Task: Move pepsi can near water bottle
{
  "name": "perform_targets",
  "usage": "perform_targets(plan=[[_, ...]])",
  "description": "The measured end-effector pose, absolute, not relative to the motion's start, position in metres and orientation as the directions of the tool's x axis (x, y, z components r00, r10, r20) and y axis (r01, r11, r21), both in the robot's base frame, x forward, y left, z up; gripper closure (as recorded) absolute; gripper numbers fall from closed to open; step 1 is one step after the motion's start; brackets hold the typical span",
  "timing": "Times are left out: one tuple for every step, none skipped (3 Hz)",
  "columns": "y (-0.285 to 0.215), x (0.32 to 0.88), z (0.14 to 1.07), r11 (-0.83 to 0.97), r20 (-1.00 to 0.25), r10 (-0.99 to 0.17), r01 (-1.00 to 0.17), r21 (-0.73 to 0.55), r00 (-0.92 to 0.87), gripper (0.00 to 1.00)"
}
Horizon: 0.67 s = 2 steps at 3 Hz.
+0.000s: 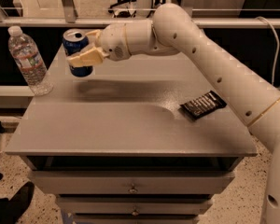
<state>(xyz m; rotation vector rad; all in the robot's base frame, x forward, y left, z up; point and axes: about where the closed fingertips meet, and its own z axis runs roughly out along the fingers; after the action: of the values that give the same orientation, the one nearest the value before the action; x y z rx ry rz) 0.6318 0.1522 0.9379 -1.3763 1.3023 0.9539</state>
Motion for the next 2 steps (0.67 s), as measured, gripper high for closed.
perform_targets(plan=[[0.169, 0.632, 0.924, 0.028, -0.963, -0.239, -0.990, -0.139, 0.129, 1.00], [0.182, 0.631, 0.913, 0.011, -0.961, -0.248, -0.992, -0.127, 0.121, 1.00]])
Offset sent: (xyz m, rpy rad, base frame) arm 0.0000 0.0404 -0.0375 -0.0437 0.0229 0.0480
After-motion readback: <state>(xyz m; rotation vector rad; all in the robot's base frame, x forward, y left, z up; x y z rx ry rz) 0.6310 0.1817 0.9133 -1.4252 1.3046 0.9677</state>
